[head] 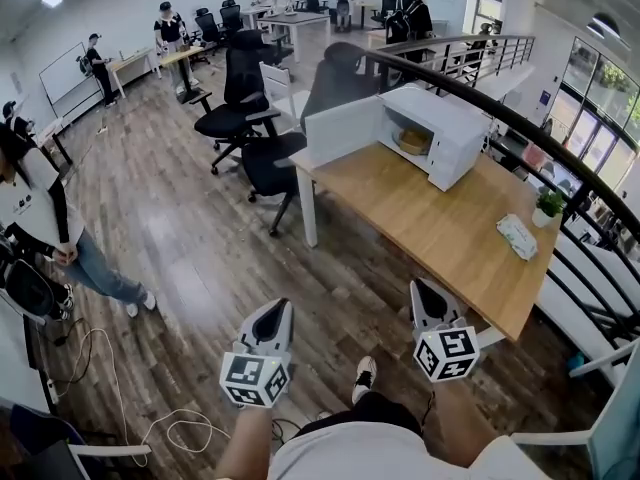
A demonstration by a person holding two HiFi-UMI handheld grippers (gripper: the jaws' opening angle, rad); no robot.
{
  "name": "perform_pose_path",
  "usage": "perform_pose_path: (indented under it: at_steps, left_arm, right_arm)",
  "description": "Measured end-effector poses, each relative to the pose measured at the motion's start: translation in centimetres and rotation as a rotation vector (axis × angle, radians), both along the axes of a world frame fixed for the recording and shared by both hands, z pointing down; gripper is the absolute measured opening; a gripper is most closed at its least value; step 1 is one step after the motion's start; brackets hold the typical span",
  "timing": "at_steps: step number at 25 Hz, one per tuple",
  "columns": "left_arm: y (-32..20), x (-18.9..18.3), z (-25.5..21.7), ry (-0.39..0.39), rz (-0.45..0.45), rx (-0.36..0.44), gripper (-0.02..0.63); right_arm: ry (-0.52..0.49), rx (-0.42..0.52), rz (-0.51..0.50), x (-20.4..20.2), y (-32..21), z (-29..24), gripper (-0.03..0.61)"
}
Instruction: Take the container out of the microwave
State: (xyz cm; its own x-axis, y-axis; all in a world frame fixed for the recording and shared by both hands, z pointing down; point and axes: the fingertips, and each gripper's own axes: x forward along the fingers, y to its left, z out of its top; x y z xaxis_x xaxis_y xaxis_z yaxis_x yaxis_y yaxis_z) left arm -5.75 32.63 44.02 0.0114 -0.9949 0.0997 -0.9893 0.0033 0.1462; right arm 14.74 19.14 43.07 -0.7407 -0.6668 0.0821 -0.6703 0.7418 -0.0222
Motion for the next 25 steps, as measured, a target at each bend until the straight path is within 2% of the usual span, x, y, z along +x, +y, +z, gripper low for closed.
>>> perform_pose_path:
  at_steps: [9,17,25]
  left_arm:
    - [-4.9,-1.6,0.9,0.007,-0.005,-0.024,0.037]
    - [-13.3,-3.7,0.0,-0.012,-0.02,-0.049,0.037]
    - [-22.5,-2.9,-1.3,-0.054,-0.025,-0.063,0.037]
  right_arm:
    - [0.017,-0.044,-0.009,-1.9,-5.0,1.8,0.023]
    - [-0.003,-0.073,-0.008,-3.9,-13.9,1.8,0.023]
    - [-0.014,-0.1,-0.026,-4.1,-23.4,1.6,0.023]
